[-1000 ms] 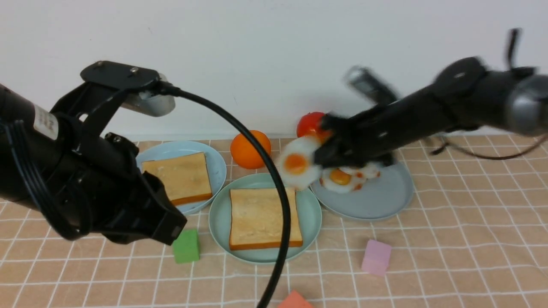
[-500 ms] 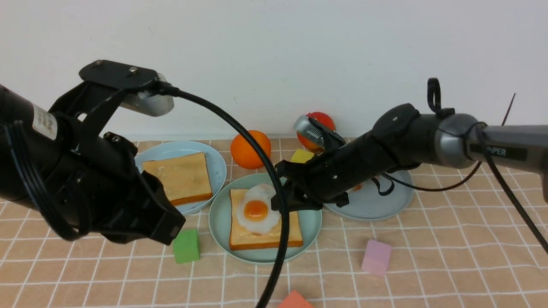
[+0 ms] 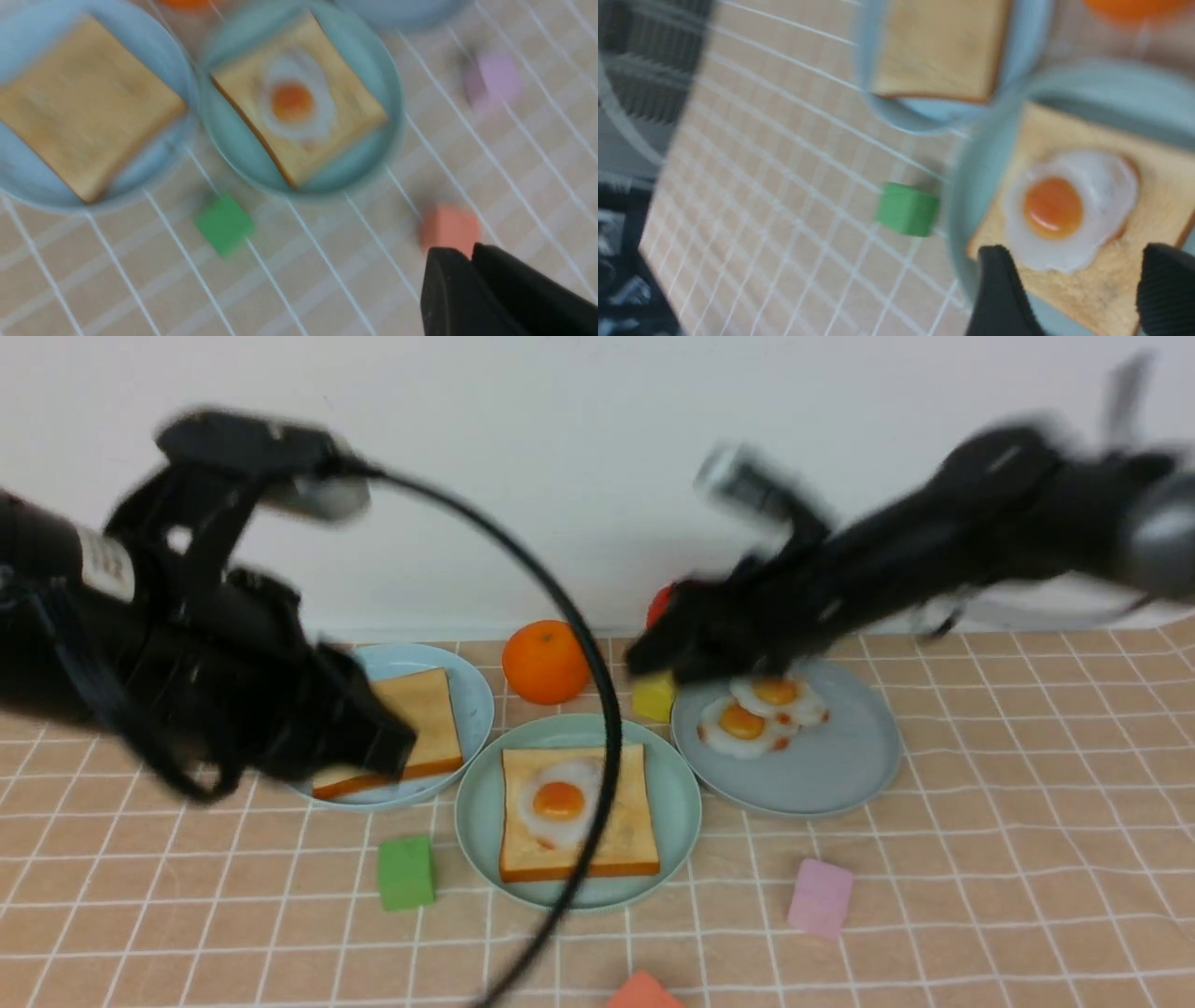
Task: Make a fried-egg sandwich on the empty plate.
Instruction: Use the left arm to grab a slice of bread
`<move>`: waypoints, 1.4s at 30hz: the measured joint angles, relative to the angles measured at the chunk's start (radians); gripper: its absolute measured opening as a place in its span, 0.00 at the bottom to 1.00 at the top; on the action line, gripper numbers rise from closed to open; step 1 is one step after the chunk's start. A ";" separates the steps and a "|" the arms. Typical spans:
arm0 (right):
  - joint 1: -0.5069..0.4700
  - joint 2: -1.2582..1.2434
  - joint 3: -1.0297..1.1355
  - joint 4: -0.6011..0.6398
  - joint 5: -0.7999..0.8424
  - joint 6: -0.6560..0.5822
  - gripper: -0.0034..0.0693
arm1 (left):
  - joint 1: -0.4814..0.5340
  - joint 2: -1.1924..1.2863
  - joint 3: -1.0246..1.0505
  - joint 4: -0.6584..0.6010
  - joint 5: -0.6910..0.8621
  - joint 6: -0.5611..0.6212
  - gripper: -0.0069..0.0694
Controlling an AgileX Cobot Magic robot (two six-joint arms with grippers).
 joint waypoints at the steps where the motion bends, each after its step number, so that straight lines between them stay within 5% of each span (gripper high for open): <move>1: -0.001 -0.062 0.000 -0.021 0.028 -0.022 0.59 | 0.000 0.012 0.000 0.045 -0.066 -0.075 0.18; 4: 0.003 -0.176 0.000 -0.077 0.088 -0.031 0.52 | 0.000 0.058 0.000 0.161 -0.154 -0.211 0.18; 9: 0.022 -0.365 0.055 -0.213 0.167 0.046 0.27 | 0.082 0.180 0.000 0.326 -0.195 -0.408 0.18; 14: 0.030 -0.526 0.265 -0.269 0.143 0.089 0.04 | 0.311 0.290 -0.003 0.207 -0.226 -0.423 0.18; 18: 0.030 -0.605 0.400 -0.275 0.086 0.083 0.03 | 0.414 0.383 -0.032 0.009 -0.202 -0.330 0.19; 23: 0.030 -0.676 0.538 -0.258 0.036 0.050 0.03 | 0.472 0.581 -0.133 -0.273 -0.157 -0.143 0.32; 31: 0.030 -0.684 0.555 -0.196 0.064 0.047 0.03 | 0.473 0.775 -0.284 -0.279 -0.169 -0.117 0.65; 37: 0.030 -0.685 0.556 -0.170 0.078 0.042 0.04 | 0.473 0.869 -0.301 -0.281 -0.186 -0.113 0.68; 42: 0.030 -0.685 0.556 -0.147 0.078 0.027 0.04 | 0.473 0.904 -0.307 -0.286 -0.199 -0.102 0.61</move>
